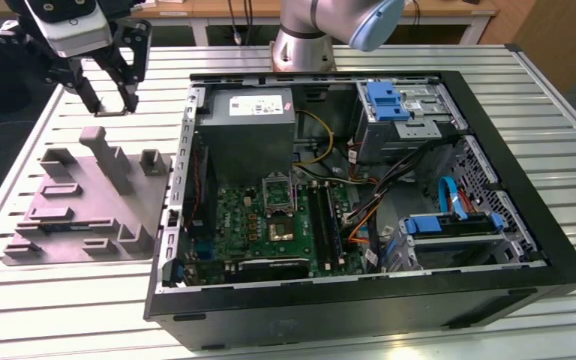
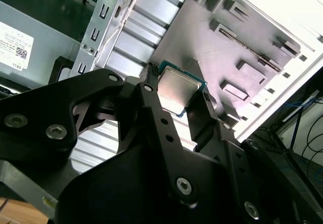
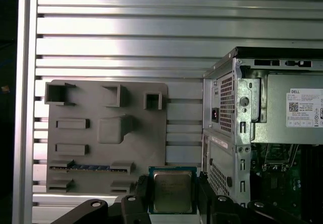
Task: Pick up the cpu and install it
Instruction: 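Pick up the cpu and move it towards the insertion slot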
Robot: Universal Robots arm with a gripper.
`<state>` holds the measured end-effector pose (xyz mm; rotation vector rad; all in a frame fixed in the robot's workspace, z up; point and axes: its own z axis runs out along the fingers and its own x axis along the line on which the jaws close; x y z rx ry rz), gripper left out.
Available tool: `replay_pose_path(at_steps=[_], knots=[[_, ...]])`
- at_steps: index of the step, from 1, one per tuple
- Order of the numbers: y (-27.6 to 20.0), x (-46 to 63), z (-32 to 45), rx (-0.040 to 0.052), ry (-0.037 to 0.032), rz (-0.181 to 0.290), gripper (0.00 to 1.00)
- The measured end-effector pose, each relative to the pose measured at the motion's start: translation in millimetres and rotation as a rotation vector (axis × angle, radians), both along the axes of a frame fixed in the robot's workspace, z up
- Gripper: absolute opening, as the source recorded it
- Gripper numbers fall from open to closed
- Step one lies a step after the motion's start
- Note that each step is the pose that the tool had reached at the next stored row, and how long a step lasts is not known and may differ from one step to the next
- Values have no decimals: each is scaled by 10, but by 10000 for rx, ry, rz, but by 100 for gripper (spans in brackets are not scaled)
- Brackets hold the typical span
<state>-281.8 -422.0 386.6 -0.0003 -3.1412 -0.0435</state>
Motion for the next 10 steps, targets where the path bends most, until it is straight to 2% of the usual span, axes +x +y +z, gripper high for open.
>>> replay_pose_path(at_steps=[10], knots=[[0,73,-1,0,0,0,47]])
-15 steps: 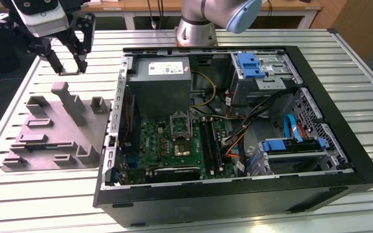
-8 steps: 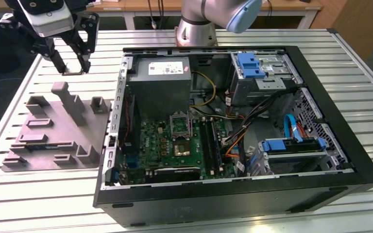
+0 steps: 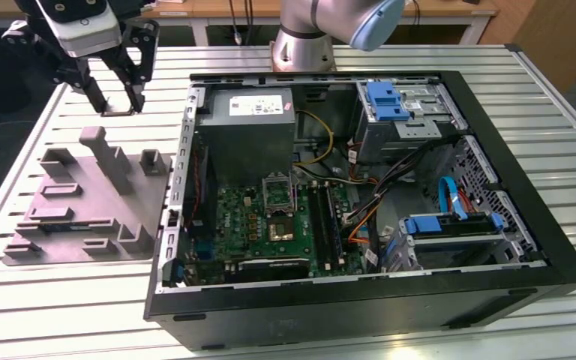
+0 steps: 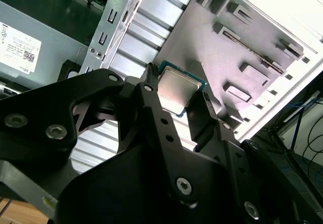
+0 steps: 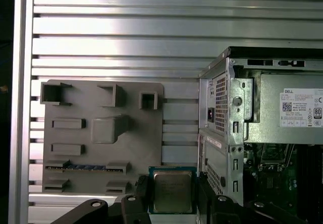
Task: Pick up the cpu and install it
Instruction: 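Pick up the cpu and move it towards the insertion slot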
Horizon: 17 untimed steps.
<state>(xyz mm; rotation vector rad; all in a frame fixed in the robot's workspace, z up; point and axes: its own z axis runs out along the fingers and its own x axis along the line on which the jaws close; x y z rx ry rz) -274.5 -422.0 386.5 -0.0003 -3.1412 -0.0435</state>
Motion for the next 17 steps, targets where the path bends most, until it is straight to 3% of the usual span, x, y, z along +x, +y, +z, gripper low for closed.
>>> replay_pose_path(at_steps=[17], knots=[[0,99,-1,0,0,0,47]])
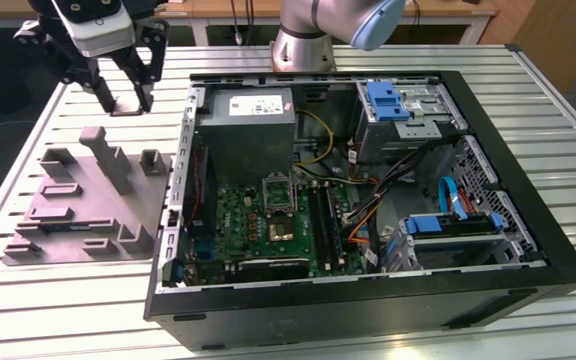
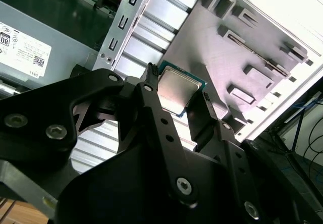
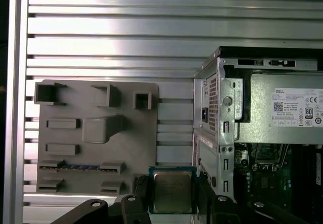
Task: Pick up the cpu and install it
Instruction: 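Pick up the cpu and move it towards the insertion slot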
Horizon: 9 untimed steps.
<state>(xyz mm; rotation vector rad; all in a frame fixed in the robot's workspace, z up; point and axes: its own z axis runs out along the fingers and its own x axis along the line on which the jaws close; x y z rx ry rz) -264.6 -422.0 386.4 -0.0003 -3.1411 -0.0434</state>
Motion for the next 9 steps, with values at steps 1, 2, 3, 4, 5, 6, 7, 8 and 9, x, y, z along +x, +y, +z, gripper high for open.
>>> replay_pose_path(at_steps=[1,2,3,4,5,6,7,8,9], knots=[[0,6,0,0,-1,0,47],[0,12,0,1,0,0,47],[0,19,0,0,0,0,47],[0,25,0,0,0,0,47],[0,31,0,0,0,0,47],[0,35,0,0,0,-1,47],[0,40,-1,1,-1,0,47],[0,43,-1,1,-1,0,47],[0,47,0,0,0,0,47]])
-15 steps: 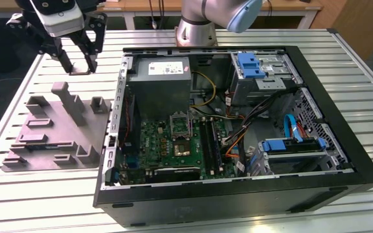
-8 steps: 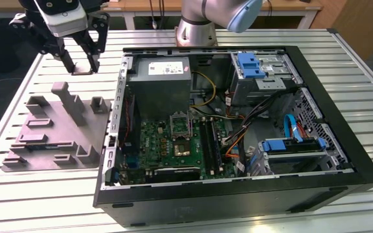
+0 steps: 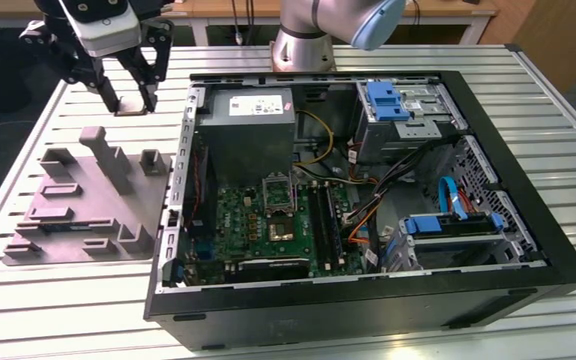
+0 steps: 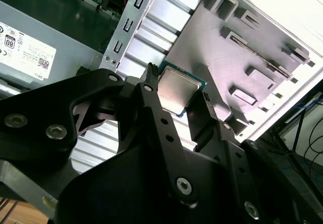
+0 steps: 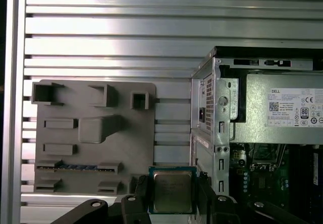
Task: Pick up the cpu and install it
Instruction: 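Pick up the cpu and move it towards the insertion slot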
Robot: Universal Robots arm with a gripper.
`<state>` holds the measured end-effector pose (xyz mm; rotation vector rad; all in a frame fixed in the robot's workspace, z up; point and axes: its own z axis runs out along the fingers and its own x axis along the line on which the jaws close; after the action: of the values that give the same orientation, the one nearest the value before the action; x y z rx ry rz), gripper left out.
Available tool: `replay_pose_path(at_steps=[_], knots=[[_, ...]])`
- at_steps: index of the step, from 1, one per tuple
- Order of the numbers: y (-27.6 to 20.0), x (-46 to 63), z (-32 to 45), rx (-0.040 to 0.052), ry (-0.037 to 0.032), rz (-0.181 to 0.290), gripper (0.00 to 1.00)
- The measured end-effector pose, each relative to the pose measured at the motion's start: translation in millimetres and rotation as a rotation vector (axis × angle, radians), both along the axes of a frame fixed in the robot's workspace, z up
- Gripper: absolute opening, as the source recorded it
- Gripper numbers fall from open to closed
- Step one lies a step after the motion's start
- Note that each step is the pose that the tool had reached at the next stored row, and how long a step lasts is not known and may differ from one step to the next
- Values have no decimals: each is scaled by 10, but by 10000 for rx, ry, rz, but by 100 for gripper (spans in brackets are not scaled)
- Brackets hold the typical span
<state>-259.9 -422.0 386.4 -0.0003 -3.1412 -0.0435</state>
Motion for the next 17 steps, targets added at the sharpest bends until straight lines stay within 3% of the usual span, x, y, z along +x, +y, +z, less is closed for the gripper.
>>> replay_pose_path(at_steps=[17], knots=[[0,76,-2,0,0,0,47]])
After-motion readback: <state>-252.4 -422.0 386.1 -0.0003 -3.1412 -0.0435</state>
